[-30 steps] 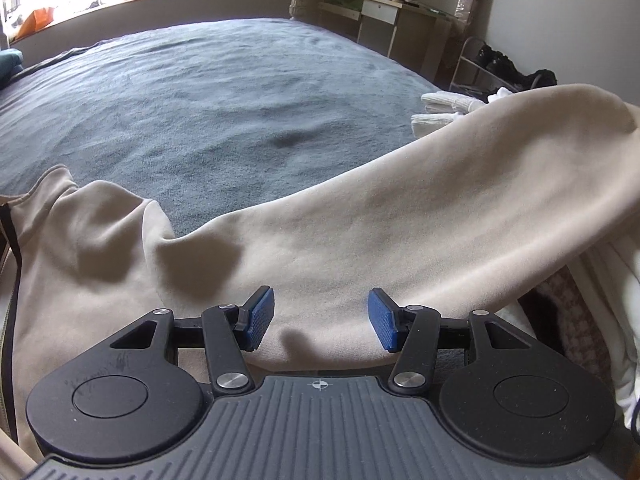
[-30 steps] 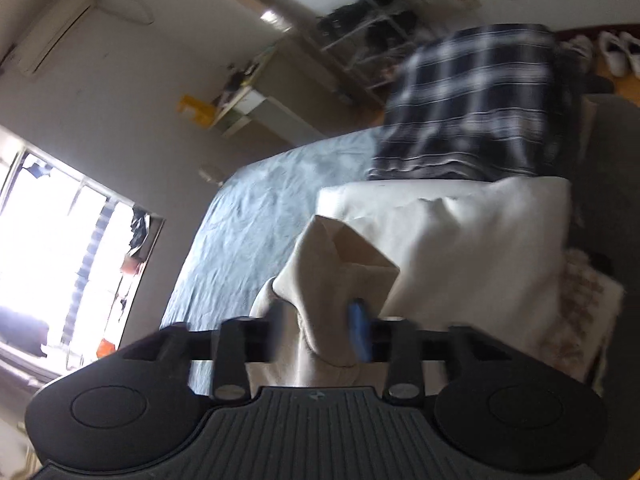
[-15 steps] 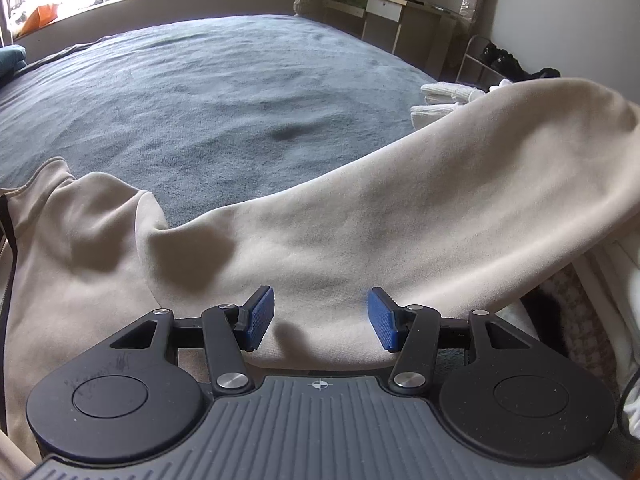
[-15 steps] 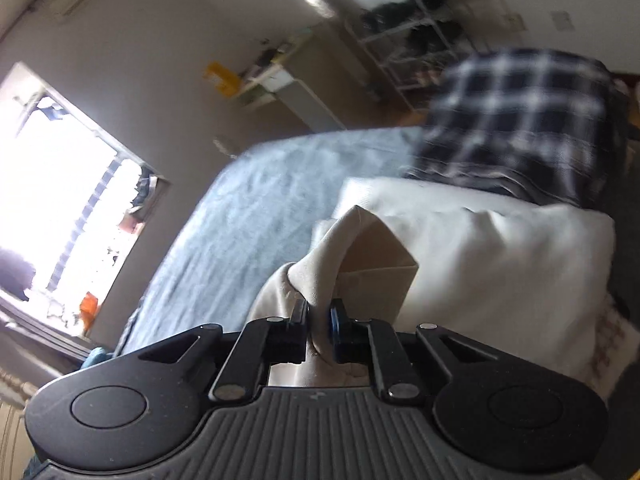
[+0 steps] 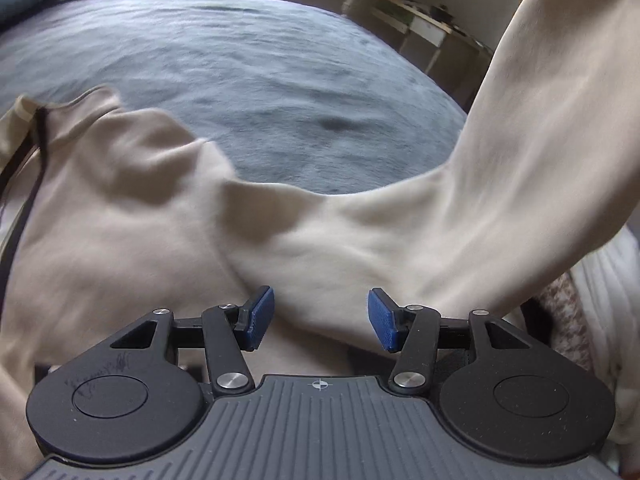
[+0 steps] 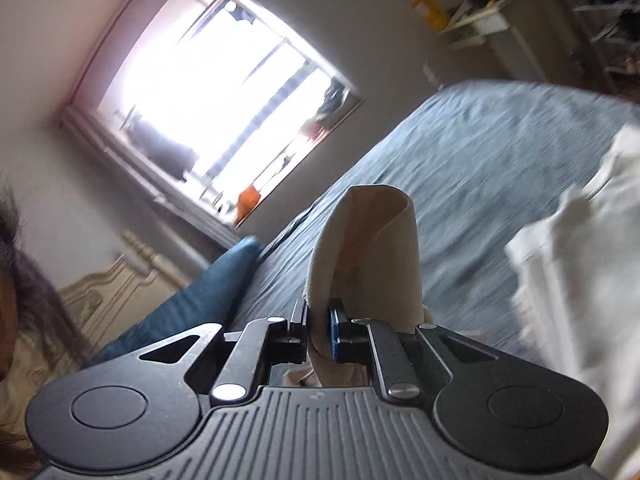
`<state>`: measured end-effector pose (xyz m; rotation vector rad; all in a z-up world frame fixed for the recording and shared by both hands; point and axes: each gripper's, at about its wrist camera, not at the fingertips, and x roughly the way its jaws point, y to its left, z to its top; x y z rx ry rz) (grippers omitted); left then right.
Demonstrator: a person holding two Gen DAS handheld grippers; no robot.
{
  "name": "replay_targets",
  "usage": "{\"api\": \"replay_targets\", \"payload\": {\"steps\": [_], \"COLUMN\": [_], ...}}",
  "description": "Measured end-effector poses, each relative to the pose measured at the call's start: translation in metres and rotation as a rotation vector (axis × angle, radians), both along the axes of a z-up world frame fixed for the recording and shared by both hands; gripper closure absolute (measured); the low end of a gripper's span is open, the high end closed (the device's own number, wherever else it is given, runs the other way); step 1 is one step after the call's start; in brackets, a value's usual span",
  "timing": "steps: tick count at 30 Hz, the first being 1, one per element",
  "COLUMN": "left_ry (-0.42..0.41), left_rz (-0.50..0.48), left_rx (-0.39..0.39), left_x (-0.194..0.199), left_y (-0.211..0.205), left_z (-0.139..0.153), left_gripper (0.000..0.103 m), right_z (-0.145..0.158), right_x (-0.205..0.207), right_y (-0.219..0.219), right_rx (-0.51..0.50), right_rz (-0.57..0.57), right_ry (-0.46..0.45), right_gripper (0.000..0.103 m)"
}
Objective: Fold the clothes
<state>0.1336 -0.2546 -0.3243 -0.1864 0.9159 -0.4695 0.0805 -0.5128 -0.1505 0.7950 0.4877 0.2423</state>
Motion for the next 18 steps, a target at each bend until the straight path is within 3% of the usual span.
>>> {"api": "replay_targets", "payload": {"steps": [6,11,14,18], "left_ry": [0.061,0.131,0.162,0.200], "left_rz": [0.209,0.429,0.546,0.603], "left_rx": [-0.067,-0.094,-0.080,-0.011], "left_x": [-0.020,-0.048,-0.070,-0.088], "left_y": [0.115,0.228,0.290,0.340], "left_z": [0.021,0.035,0.038,0.034], "left_gripper": [0.051,0.051,0.051,0.051], "right_z": [-0.021,-0.060,-0.083,-0.114], "right_x": [0.013,0.013,0.006,-0.024], "right_y": [0.073,0.150,0.206,0.295], "right_rx": [0.063,0.070,-0.056,-0.469], "right_rz": [0.223,0.421,0.521,0.691], "right_ry": [0.063,0.171,0.196,0.166], "right_gripper": [0.091,0.090,0.090,0.087]}}
